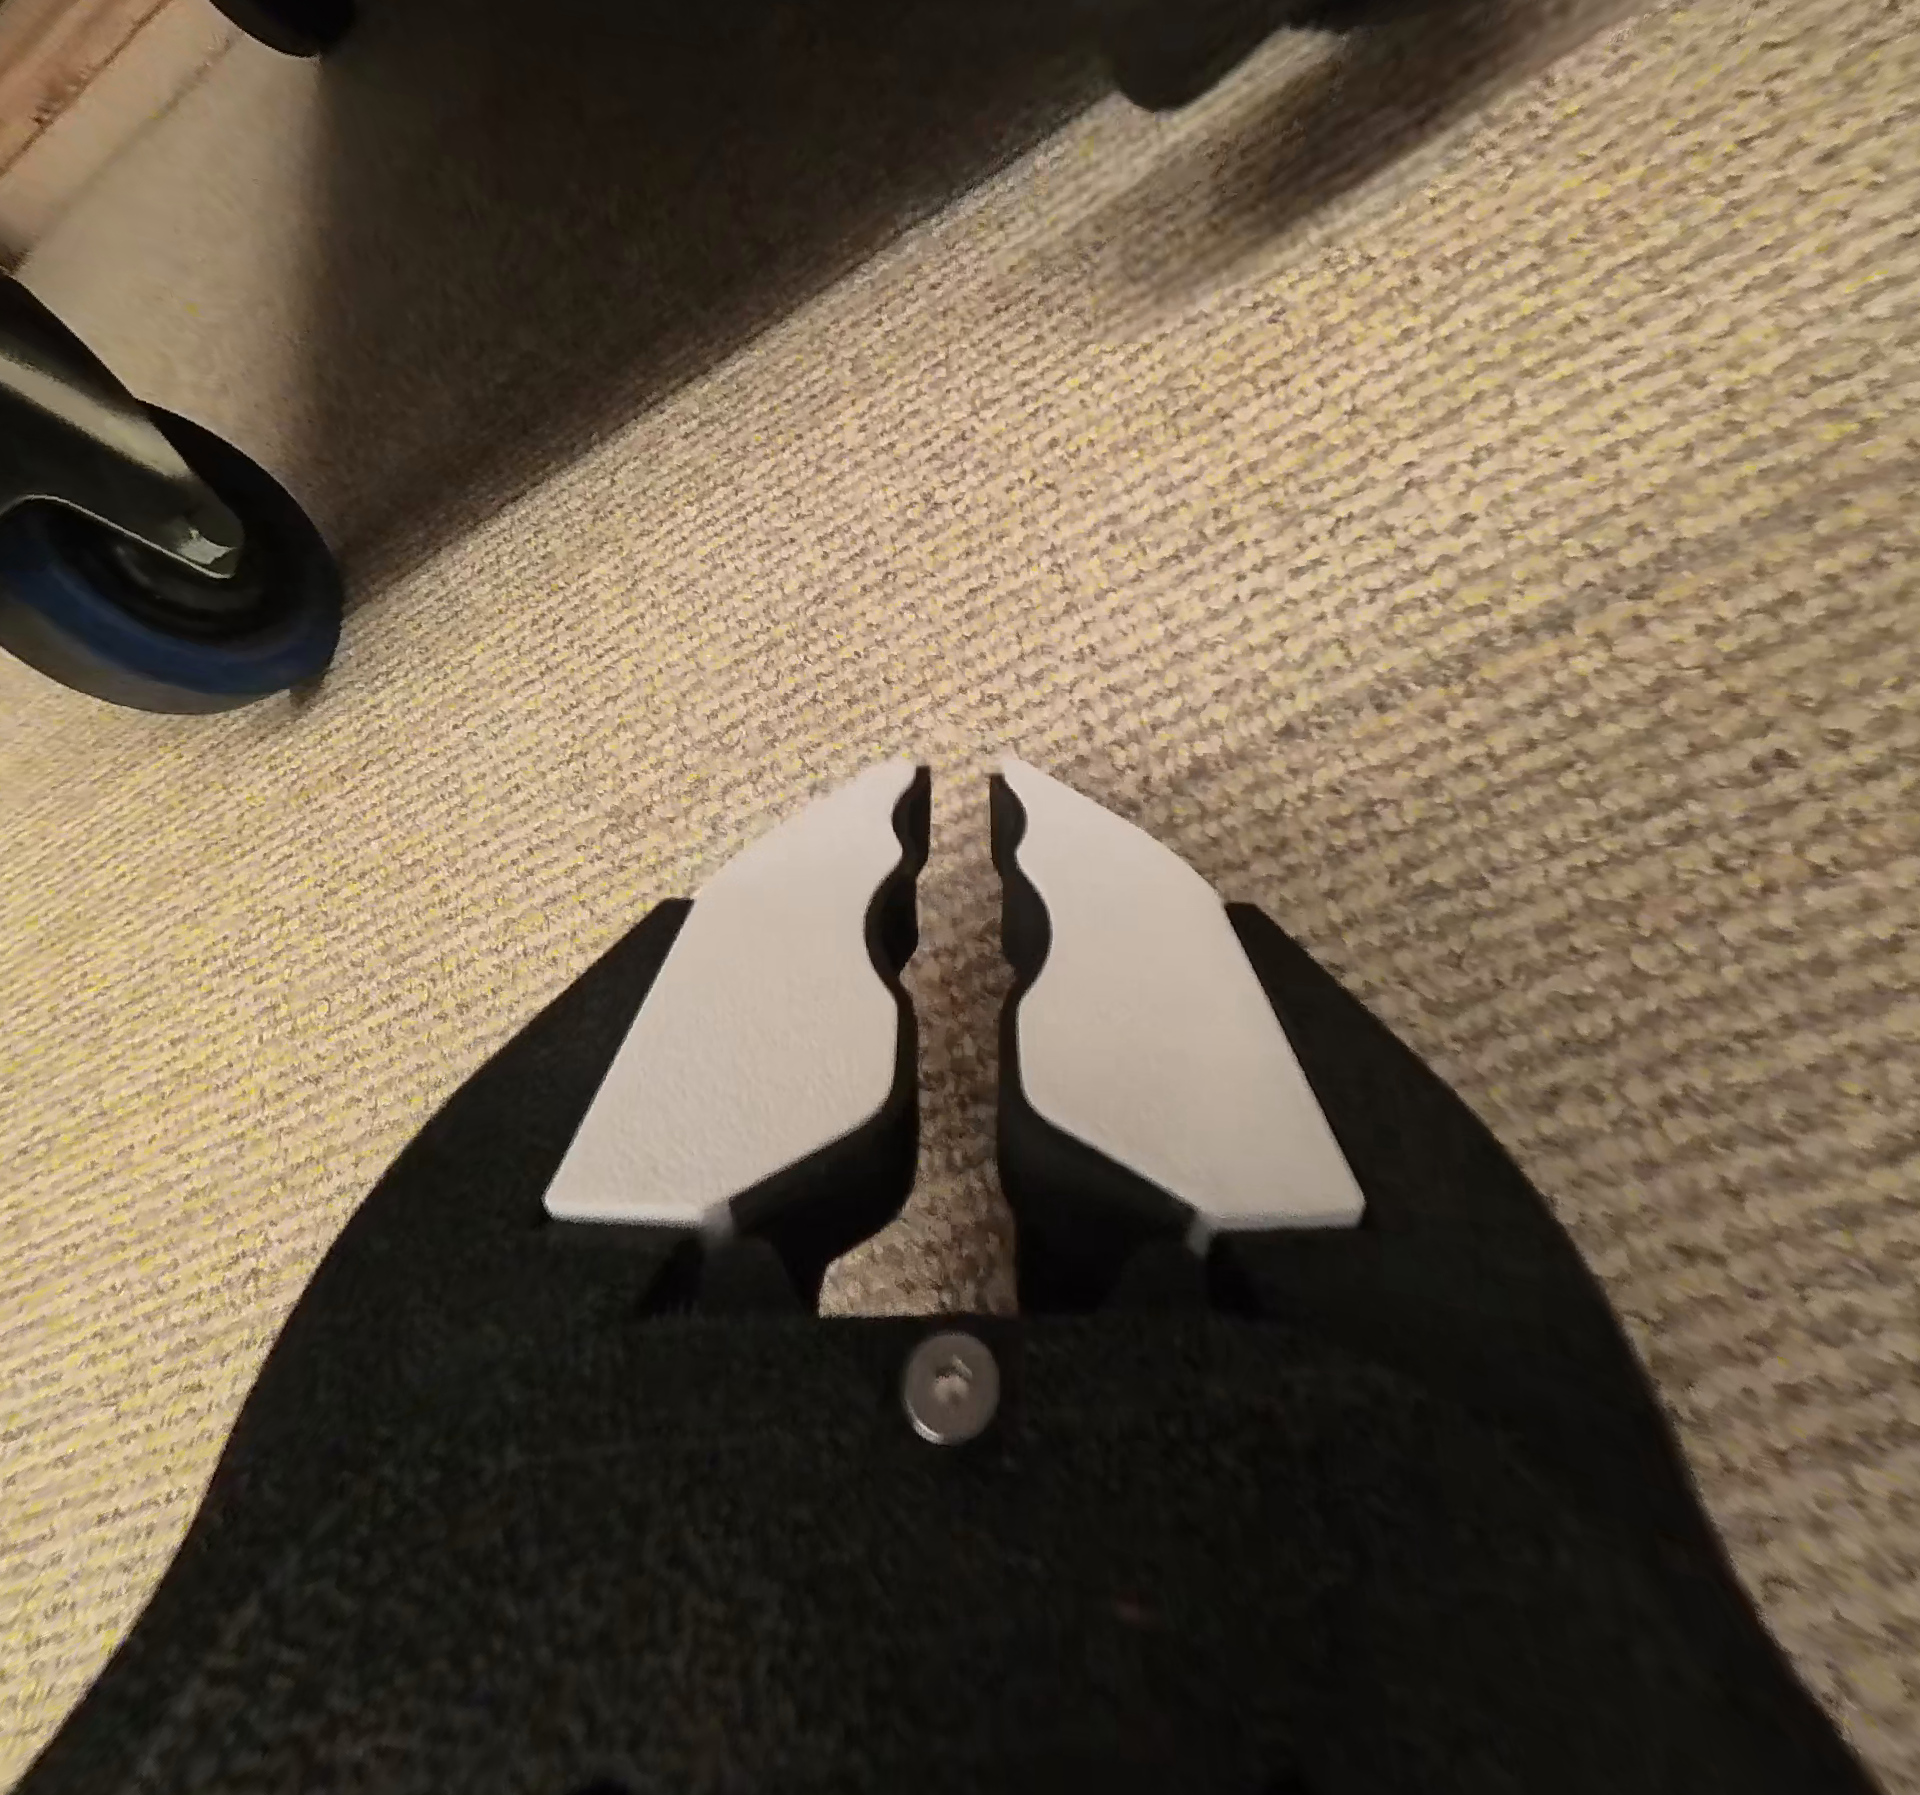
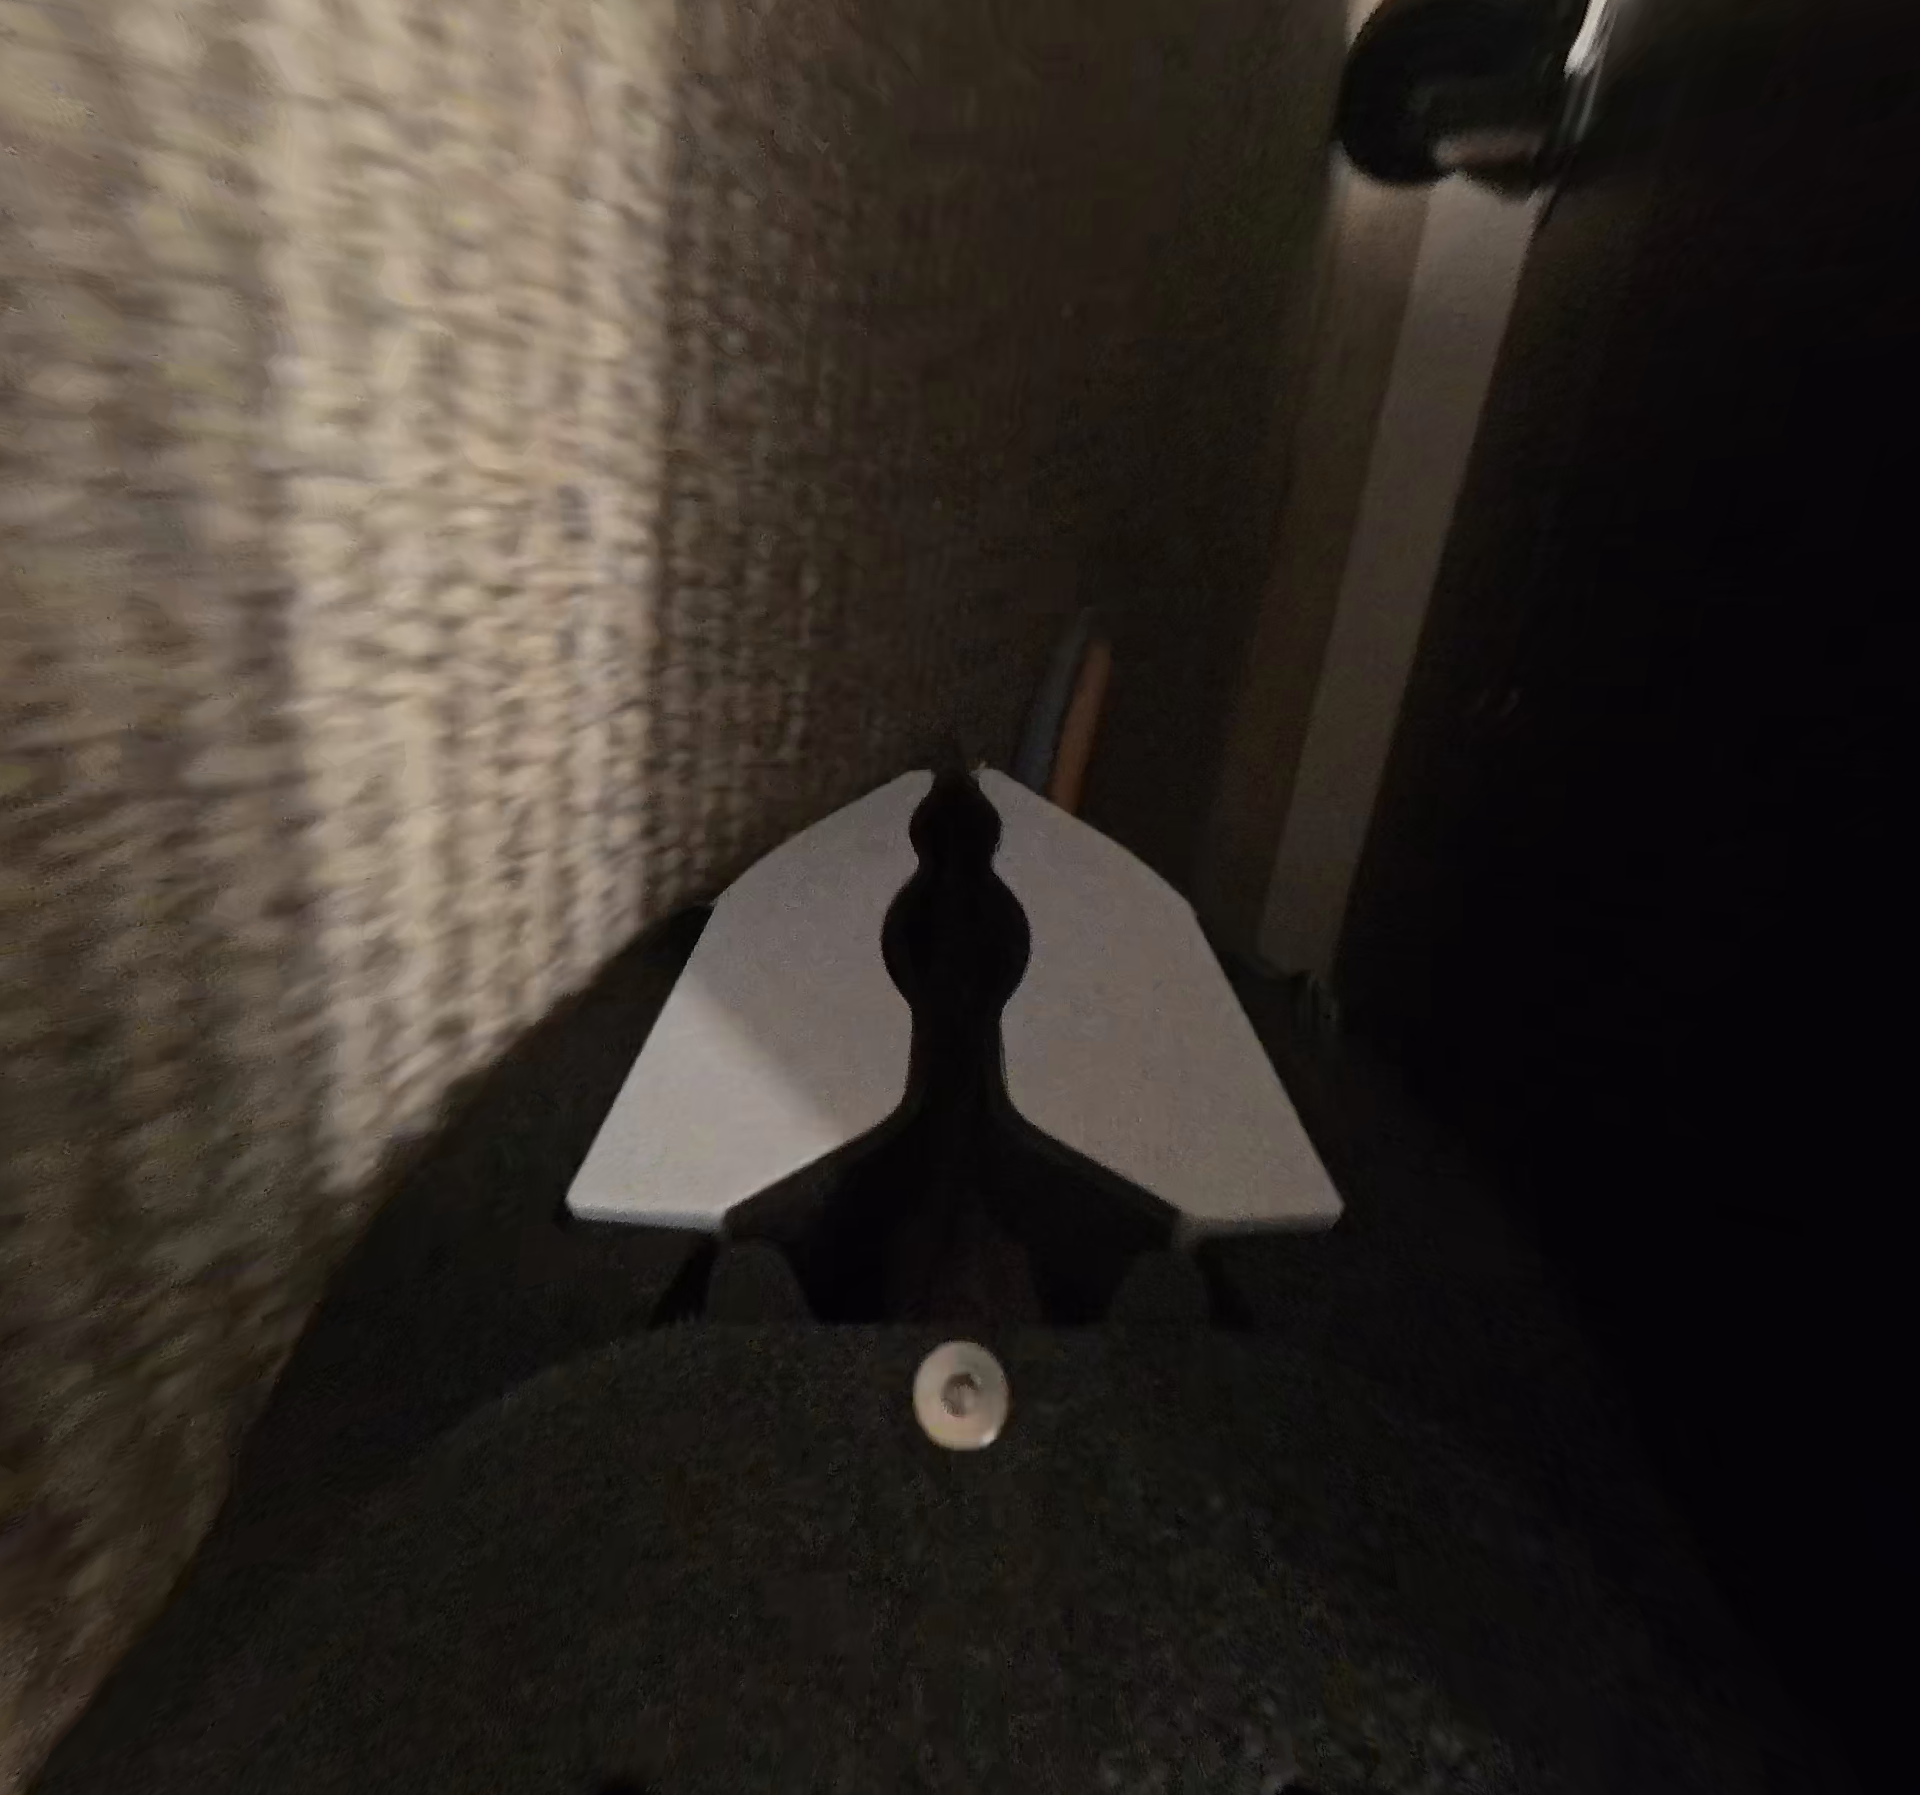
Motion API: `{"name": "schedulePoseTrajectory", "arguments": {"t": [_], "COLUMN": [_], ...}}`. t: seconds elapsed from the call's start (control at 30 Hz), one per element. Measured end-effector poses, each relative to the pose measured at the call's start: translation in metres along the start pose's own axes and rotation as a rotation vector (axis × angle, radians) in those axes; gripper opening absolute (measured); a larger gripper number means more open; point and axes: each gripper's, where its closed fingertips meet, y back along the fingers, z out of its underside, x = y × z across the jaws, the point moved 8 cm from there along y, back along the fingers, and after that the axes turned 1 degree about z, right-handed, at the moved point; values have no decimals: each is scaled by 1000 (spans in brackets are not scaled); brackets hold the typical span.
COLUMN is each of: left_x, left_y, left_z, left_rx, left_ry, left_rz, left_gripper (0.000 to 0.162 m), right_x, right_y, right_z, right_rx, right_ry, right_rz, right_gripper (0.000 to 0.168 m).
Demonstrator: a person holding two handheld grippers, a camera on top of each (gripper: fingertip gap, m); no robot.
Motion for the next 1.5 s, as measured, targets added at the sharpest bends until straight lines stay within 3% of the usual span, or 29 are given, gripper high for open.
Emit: {"name": "schedulePoseTrajectory", "arguments": {"t": [0.27,0.47,0.63,0.93,1.2,1.33,1.5], "left_x": [1,9,19,36,42,44,46], "left_y": [8,24,44,80,95,97,95], "left_z": [3,8,13,18,21,22,18], "left_rx": [-8,-30,-64,-108,-120,-121,-108], "left_ry": [11,10,13,-26,4,11,37], "left_rz": [7,24,74,101,131,150,180], "left_gripper": [9,9,9,8,8,8,8], "right_x": [-23,-52,-72,-111,-126,-115,-84], "right_y": [64,143,219,320,333,333,307], "right_z": [-19,-52,-78,-96,-87,-80,-52], "right_rx": [173,331,405,470,393,355,317], "right_ry": [30,71,-62,-118,-247,-479,-733], "right_rz": [-20,-122,-304,-435,-510,-762,-863], "right_gripper": [2,2,3,4,11,55,55]}}
